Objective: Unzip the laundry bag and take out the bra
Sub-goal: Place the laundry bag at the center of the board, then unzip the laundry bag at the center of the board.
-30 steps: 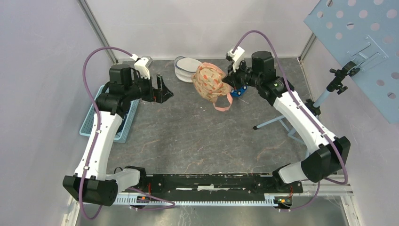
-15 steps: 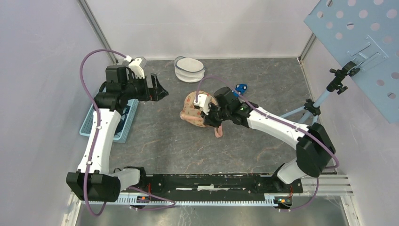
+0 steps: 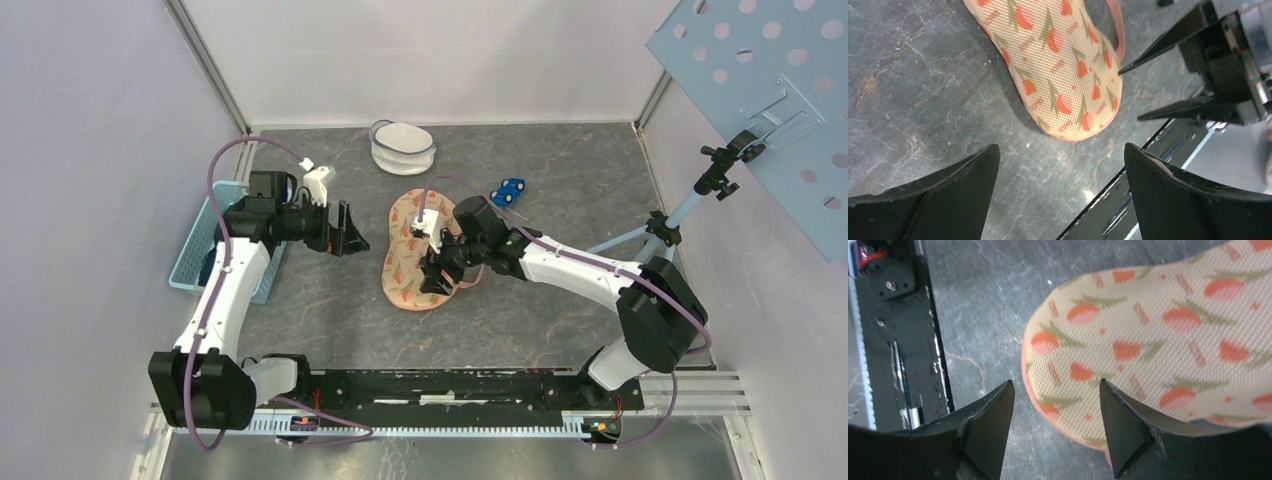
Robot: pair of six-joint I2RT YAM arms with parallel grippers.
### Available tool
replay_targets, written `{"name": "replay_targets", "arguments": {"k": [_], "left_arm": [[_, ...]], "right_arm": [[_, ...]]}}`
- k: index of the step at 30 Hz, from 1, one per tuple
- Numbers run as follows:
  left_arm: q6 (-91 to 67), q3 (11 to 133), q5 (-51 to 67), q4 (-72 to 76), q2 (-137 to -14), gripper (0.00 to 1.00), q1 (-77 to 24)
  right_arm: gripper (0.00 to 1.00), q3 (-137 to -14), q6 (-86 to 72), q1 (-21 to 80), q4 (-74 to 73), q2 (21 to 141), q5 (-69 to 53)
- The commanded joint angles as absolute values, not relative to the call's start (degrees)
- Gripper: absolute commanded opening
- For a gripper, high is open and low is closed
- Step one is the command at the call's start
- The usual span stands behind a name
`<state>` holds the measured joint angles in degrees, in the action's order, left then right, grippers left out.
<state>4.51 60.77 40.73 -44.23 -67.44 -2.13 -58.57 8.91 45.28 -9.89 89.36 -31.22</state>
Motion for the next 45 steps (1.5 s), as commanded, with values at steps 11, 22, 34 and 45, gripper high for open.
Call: {"name": "replay_targets", "arguments": {"k": [11,22,34,45], "left_arm": [[30.4,52.5,39.8,-45.2,-69.0,0.94,-6.5],[33.0,51.3,41.6,-41.6,-71.7,0.84,-15.4],[44.3,48.9,36.2,-40.4,-63.0,0.87,-21.1],[54.5,50.8,32.8,-40.9,-61.6,0.96,-22.9]], "right_arm": [[0.66,-53.6,15.6,44.5,-9.6,89.5,-20.5],[0.59,-61.1,23.4,35.2,-12.9,101.0,-10.7],[0.68,-64.6,21.9,30.5,-17.2,94.9,-12.5],[0.85,-39.0,-11.8,28.5,4.4,74.0,-14.4]]}}
